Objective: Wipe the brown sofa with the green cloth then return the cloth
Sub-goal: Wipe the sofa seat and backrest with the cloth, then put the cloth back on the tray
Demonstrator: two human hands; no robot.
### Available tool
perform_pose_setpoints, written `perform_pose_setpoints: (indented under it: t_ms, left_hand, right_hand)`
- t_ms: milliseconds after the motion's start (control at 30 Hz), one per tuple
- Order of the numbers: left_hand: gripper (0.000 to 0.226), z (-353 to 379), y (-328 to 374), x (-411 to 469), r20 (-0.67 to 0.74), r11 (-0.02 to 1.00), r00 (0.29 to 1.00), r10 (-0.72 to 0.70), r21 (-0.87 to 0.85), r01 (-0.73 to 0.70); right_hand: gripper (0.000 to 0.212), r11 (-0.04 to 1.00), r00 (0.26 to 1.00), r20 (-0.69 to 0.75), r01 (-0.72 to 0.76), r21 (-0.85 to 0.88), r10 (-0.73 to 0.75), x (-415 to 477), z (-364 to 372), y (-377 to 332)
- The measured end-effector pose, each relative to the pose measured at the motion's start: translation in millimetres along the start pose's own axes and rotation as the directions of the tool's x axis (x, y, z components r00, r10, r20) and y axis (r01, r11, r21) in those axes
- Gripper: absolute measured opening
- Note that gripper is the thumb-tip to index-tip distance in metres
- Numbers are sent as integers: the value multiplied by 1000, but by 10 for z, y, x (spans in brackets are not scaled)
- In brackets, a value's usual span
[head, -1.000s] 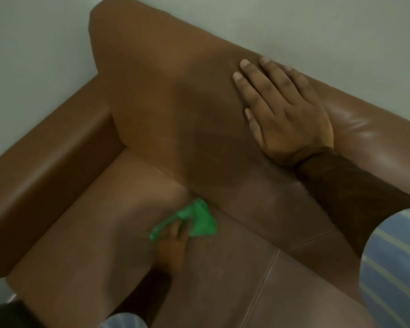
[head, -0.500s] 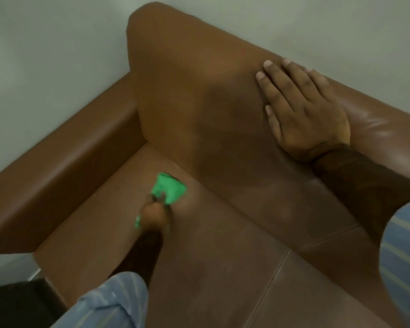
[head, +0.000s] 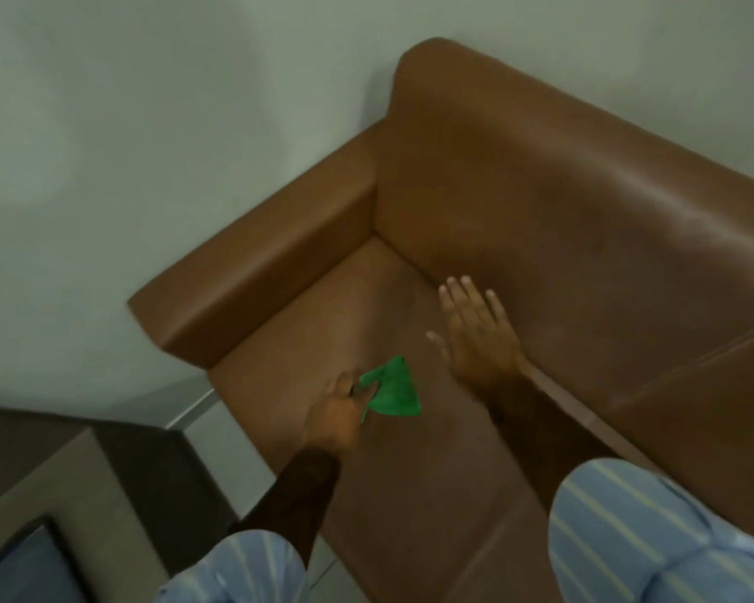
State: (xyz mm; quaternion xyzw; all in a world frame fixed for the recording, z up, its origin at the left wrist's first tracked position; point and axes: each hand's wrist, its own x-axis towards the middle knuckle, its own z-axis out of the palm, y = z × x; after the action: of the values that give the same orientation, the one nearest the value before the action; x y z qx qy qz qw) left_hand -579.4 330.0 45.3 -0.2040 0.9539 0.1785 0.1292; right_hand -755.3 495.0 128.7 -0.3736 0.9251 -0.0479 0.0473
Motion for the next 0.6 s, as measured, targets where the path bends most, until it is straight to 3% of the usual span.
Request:
perform_pose_setpoints:
  t_ms: [200, 333, 600]
  left_hand:
    - [54, -178, -1492, -965, -149, 987, 983, -109, 104, 125]
    - [59, -225, -2612, -1803, -156, 957, 951, -266, 75, 280]
    - [47, 44, -4661, -3388, -148, 864, 860, -489, 54, 501]
  right_hand:
    - [68, 958, 950, 135, 275, 75, -283, -352, 530, -1600]
    - [63, 912, 908, 82, 407, 60, -411, -450, 778, -2849]
    - [67, 826, 751, 357, 549, 131, -556, -719, 1665, -5081]
